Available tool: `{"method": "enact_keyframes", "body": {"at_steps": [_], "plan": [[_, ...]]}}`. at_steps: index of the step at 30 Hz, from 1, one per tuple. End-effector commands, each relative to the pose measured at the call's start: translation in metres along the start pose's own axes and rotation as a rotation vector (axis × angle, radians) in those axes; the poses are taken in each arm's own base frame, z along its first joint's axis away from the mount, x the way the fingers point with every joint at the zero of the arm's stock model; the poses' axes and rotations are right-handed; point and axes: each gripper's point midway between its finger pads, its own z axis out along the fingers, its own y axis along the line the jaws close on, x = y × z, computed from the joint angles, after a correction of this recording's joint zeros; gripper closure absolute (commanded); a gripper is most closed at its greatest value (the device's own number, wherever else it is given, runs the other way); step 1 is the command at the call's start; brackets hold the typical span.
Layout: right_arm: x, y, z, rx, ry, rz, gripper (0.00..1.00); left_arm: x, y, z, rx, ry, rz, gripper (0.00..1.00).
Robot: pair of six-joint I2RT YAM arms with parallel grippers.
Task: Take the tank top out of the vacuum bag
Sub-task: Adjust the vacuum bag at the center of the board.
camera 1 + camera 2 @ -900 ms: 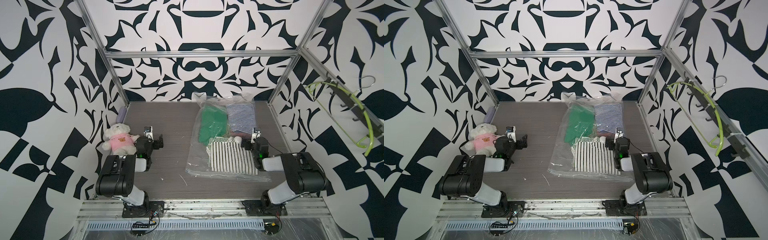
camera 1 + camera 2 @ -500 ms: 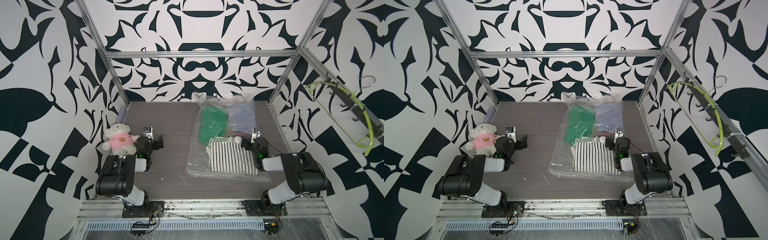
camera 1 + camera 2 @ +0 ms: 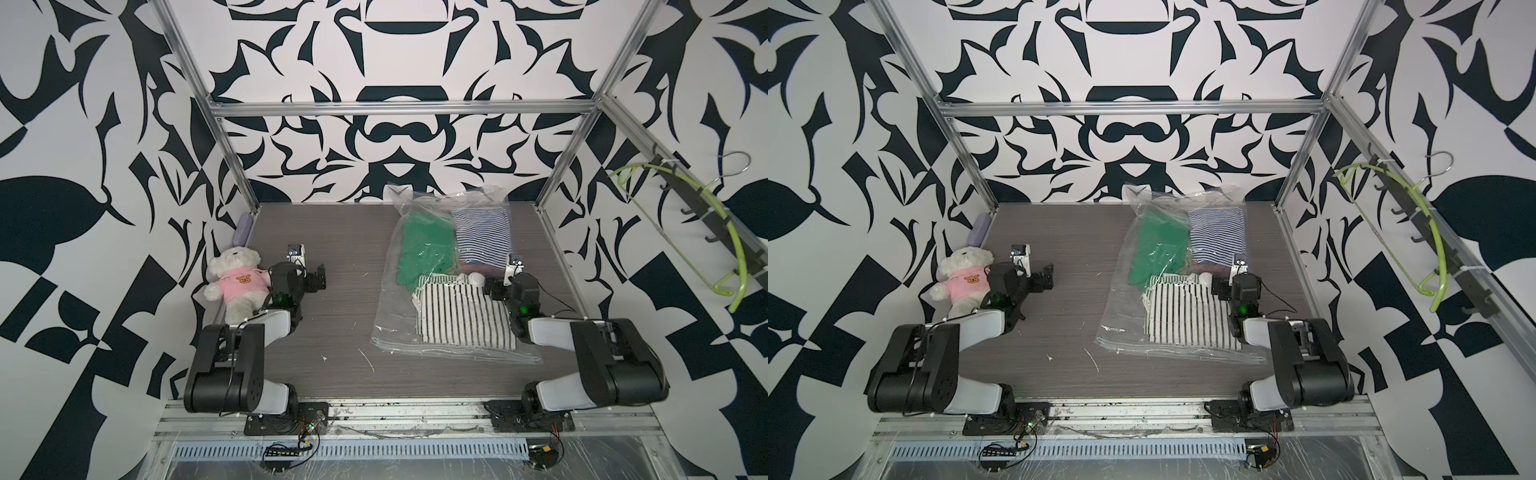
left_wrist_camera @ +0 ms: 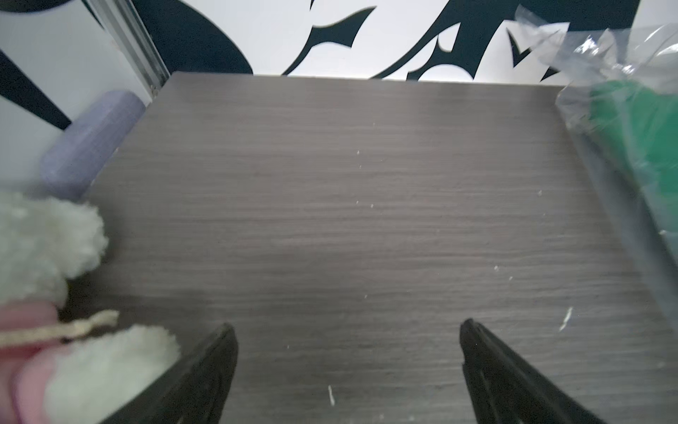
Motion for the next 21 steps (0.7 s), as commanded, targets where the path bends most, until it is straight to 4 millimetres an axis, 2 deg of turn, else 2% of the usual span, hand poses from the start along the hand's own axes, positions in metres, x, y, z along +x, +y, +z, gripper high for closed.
{"method": "enact_keyframes", "body": {"at_steps": [1,6,10,15,21], "plan": [[-0.035,0.002,-0.008,-0.008,-0.002,0.043,0.0,-0.008,-0.021,-0.006,0.023,0.106,-0.011,0.0],[-0.053,0.025,-0.022,-0.118,0.023,0.097,0.0,-0.031,-0.077,0.008,0.119,0.116,-0.046,0.0],[-0.057,0.057,-0.04,-0.272,0.069,0.101,0.0,-0.043,-0.118,0.031,0.151,0.179,-0.091,0.0],[-0.048,0.098,-0.063,-0.397,0.113,0.038,0.0,-0.04,-0.174,0.066,0.216,0.27,-0.09,0.0],[-0.048,0.136,-0.085,-0.503,0.125,0.034,0.0,-0.025,-0.226,0.113,0.347,0.374,-0.244,0.0]]}}
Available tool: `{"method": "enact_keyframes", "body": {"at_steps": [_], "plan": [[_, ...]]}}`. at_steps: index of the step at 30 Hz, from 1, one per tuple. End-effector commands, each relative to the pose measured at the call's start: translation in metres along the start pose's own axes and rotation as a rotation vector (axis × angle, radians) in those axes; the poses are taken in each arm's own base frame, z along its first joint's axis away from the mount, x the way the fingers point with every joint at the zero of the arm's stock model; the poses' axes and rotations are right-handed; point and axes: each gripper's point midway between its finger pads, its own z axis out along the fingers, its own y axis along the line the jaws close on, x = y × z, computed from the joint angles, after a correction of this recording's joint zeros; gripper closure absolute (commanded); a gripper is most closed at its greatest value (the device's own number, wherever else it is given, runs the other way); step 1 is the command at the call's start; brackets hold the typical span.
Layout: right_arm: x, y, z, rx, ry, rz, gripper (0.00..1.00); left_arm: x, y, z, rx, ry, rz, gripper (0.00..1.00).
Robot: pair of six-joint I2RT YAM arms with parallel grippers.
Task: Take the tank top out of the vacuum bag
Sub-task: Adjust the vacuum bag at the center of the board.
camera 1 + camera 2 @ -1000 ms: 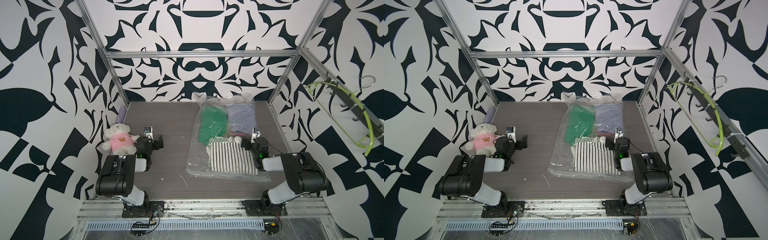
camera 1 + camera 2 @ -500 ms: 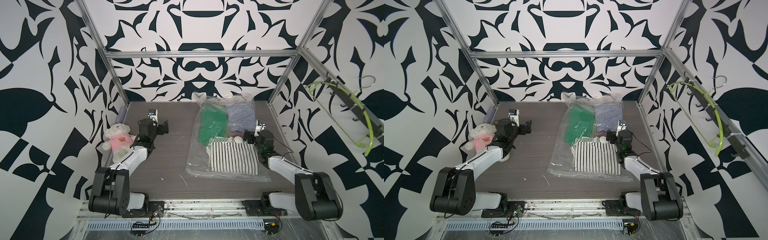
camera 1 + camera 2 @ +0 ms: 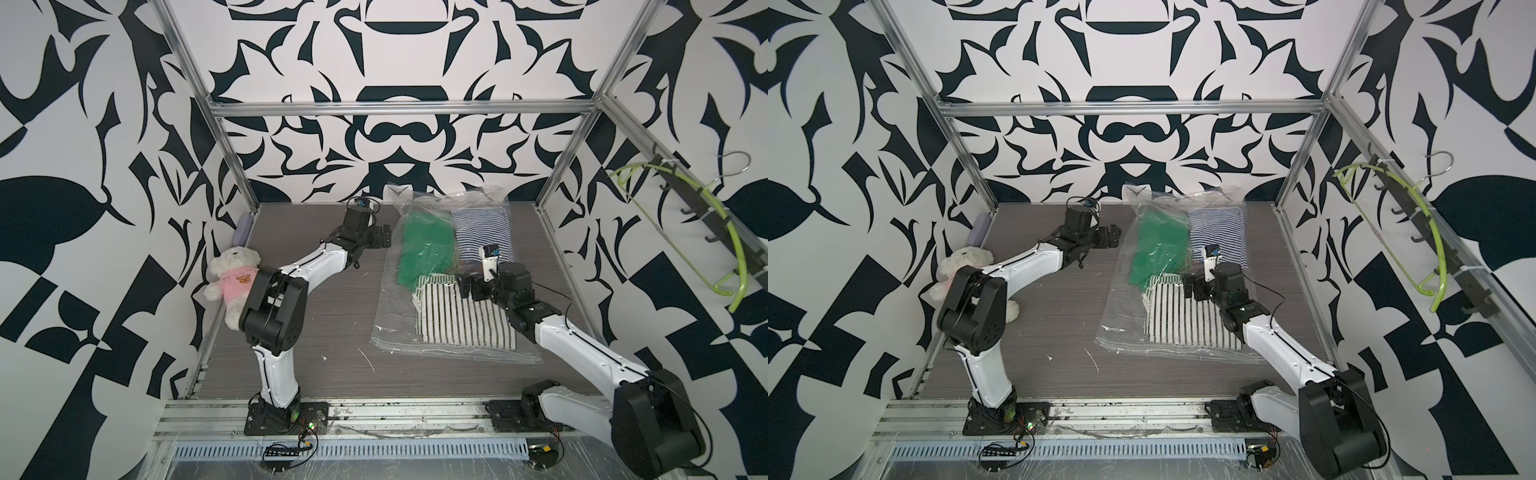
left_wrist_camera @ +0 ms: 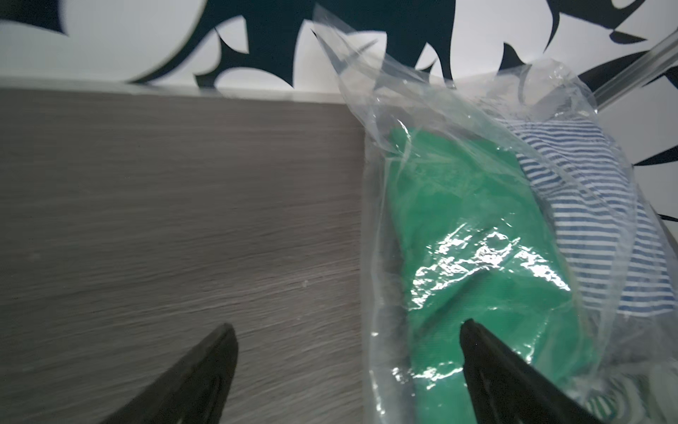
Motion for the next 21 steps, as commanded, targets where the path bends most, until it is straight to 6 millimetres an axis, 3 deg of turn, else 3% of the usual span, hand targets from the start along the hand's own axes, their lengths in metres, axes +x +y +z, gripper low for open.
{"method": "enact_keyframes", "body": {"at_steps": [1,5,9,10,12,14,15,19,21], "plan": [[-0.023,0.026,-0.01,-0.069,-0.042,0.016,0.01,0.017,-0.01,0.032,0.079,0.098,-0.128,0.0],[-0.014,0.036,-0.005,-0.086,0.036,0.027,0.02,0.023,-0.032,0.072,0.206,0.154,-0.253,0.0],[-0.014,0.046,-0.007,-0.096,0.08,0.005,0.03,0.042,-0.043,0.099,0.263,0.24,-0.398,0.02],[-0.015,0.048,-0.008,-0.095,0.081,0.003,0.03,0.046,-0.044,0.103,0.27,0.242,-0.418,0.09],[-0.018,0.049,-0.011,-0.089,0.086,0.009,0.03,0.047,-0.048,0.106,0.29,0.223,-0.443,0.47],[-0.021,0.045,-0.012,-0.061,0.094,0.025,0.04,0.047,-0.049,0.103,0.294,0.202,-0.463,0.92],[-0.02,0.04,-0.011,-0.026,0.101,0.039,0.04,0.047,-0.047,0.101,0.29,0.189,-0.465,1.0],[-0.005,0.005,-0.003,0.191,0.171,0.148,0.03,0.045,-0.037,0.084,0.241,0.145,-0.441,1.0],[0.007,0.001,0.004,0.227,0.229,0.203,0.02,0.045,-0.032,0.073,0.209,0.129,-0.427,1.0]]}}
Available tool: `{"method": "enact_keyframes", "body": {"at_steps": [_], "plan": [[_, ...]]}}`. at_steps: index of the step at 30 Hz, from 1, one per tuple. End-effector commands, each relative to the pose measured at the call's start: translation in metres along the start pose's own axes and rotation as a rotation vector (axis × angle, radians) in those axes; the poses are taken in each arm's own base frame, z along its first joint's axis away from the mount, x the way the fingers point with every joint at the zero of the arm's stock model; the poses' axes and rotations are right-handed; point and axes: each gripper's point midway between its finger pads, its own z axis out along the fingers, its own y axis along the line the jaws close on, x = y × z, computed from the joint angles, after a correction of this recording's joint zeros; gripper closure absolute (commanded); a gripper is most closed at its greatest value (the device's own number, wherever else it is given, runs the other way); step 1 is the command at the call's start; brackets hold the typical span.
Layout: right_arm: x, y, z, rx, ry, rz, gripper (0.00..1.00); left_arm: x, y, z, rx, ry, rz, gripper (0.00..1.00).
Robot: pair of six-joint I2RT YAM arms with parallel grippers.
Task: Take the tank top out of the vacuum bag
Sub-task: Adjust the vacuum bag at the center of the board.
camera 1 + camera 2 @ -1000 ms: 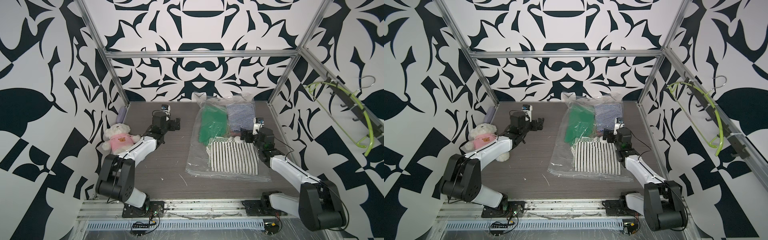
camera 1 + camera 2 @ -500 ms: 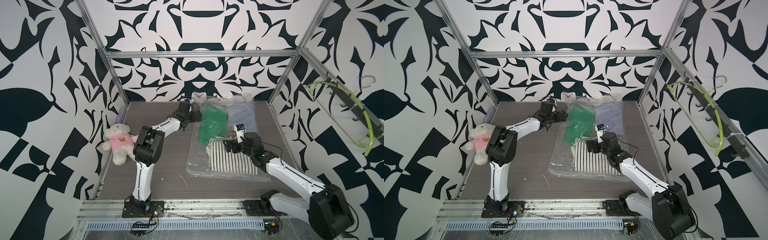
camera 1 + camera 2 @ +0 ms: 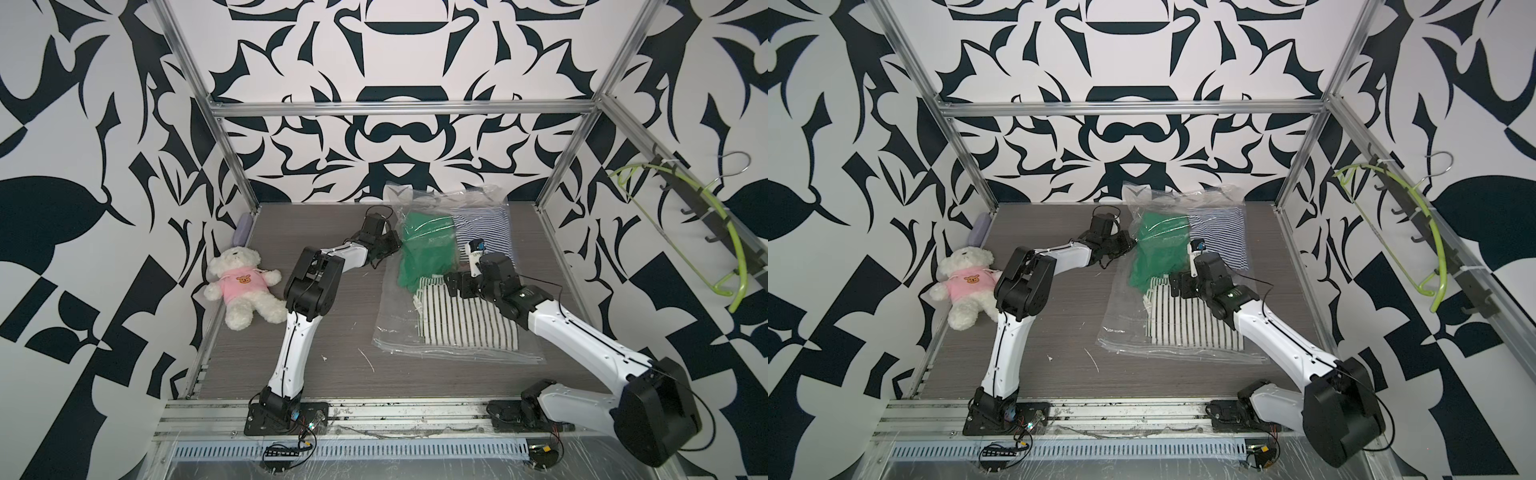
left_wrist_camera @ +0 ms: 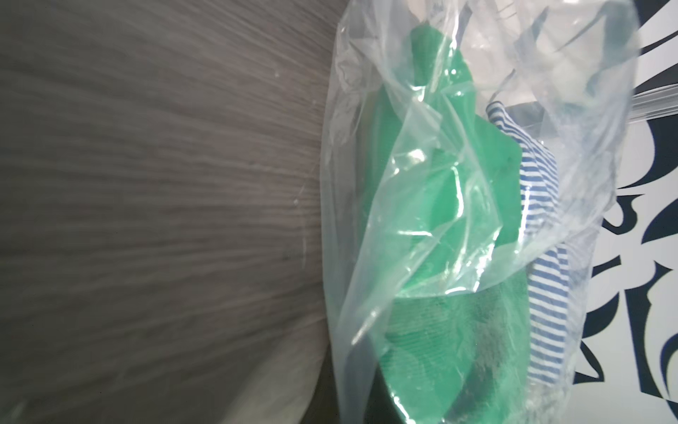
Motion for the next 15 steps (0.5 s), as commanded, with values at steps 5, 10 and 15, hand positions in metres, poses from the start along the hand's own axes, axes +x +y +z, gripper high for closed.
{"method": "enact_keyframes", "body": {"at_steps": [5,10,15], "plan": [[0.049,-0.02,0.017,0.153,0.224,0.341,0.06,0.004,-0.011,-0.045,0.001,-0.094,0.013,1.0],[0.074,-0.029,0.023,0.19,0.245,0.478,0.17,0.024,0.0,-0.065,-0.017,-0.12,-0.024,1.0],[0.063,-0.025,0.053,0.202,0.306,0.391,0.17,0.034,-0.004,-0.09,-0.046,-0.081,0.031,1.0]]}}
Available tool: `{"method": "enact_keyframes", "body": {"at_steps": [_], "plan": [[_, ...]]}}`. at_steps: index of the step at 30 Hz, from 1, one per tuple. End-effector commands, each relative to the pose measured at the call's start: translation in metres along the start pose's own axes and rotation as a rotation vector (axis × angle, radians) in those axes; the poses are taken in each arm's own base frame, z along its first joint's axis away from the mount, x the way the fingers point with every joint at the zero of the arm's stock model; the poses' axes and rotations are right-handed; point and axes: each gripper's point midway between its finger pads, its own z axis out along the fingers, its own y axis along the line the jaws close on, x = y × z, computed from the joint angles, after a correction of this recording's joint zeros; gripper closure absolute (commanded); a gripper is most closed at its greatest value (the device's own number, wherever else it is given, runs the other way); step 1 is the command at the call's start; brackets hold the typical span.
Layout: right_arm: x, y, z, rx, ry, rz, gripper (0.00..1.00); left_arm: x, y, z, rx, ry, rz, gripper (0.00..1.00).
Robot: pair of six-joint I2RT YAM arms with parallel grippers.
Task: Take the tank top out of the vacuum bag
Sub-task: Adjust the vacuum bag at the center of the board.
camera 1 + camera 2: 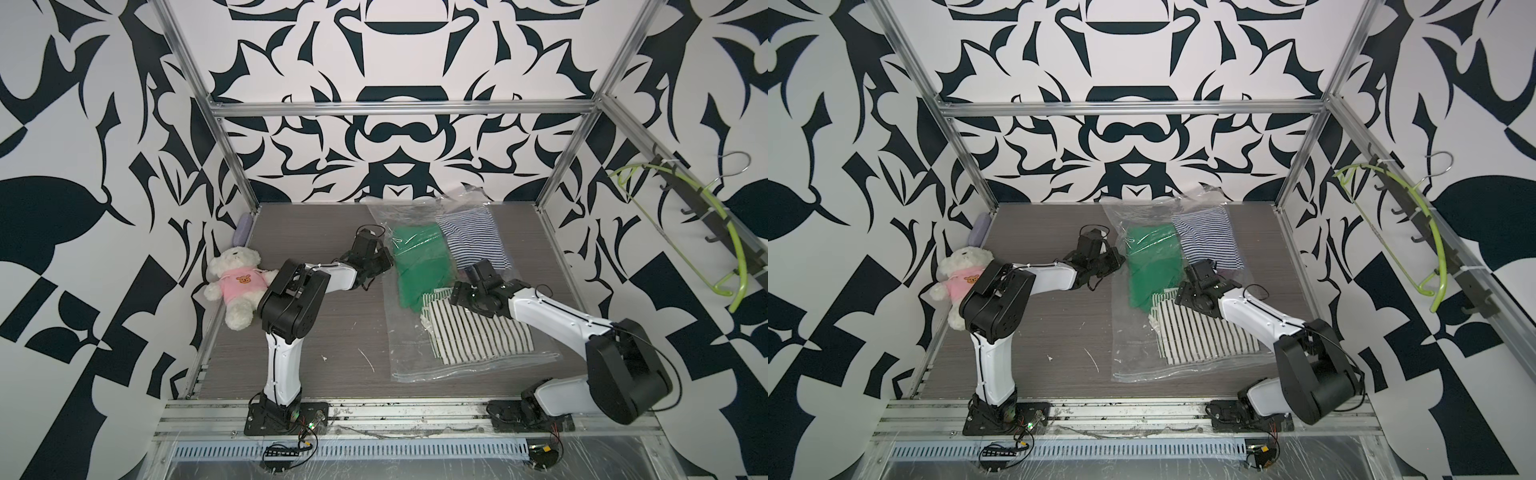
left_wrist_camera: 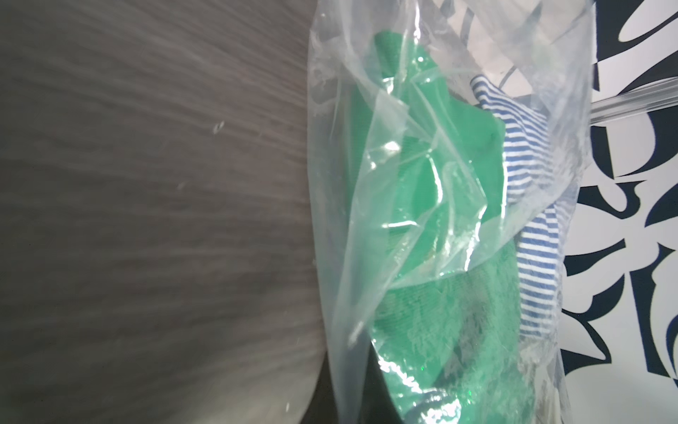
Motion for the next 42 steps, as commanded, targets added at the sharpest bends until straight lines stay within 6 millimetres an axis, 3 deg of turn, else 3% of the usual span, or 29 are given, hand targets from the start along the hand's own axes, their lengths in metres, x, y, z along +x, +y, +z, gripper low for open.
{"method": "enact_keyframes", "body": {"at_steps": [1,6,10,13,17,18,20,24,25,29,33,38,42], "plan": [[-0.02,0.02,0.012,-0.027,0.023,-0.003,0.17,-0.005,-0.017,-0.024,0.012,-0.015,0.056,1.0],[-0.048,0.027,0.043,-0.066,0.039,0.016,0.17,0.017,-0.013,-0.048,0.002,0.019,0.047,1.0],[-0.071,0.038,0.065,-0.078,0.058,-0.028,0.1,0.046,-0.001,-0.064,-0.06,0.083,0.01,1.0],[-0.084,0.054,0.076,-0.121,0.049,-0.031,0.09,0.07,0.011,-0.073,-0.116,0.115,-0.021,1.0],[-0.099,0.086,0.088,-0.213,0.073,-0.057,0.08,0.086,0.029,-0.086,-0.179,0.108,-0.082,0.98],[-0.103,0.095,0.088,-0.244,0.076,-0.067,0.08,0.086,0.031,-0.09,-0.189,0.103,-0.085,0.9],[-0.111,0.107,0.081,-0.286,0.065,-0.097,0.08,0.085,0.034,-0.098,-0.203,0.083,-0.081,0.56],[-0.127,0.118,0.044,-0.349,-0.035,-0.138,0.08,0.08,0.034,-0.118,-0.213,0.005,-0.059,0.07],[-0.13,0.118,0.032,-0.36,-0.07,-0.146,0.08,0.077,0.034,-0.124,-0.213,-0.02,-0.053,0.0],[-0.119,0.102,-0.001,-0.368,-0.137,-0.131,0.08,0.071,0.035,-0.142,-0.223,-0.071,-0.086,0.0],[-0.101,0.082,-0.022,-0.364,-0.195,-0.125,0.07,0.07,0.041,-0.147,-0.257,-0.075,-0.15,0.0],[-0.089,0.039,-0.042,-0.238,-0.265,-0.09,0.06,0.052,0.041,-0.122,-0.185,-0.071,-0.257,0.0],[-0.073,0.016,-0.042,-0.179,-0.249,-0.075,0.06,0.042,0.038,-0.101,-0.168,-0.09,-0.29,0.05]]}}
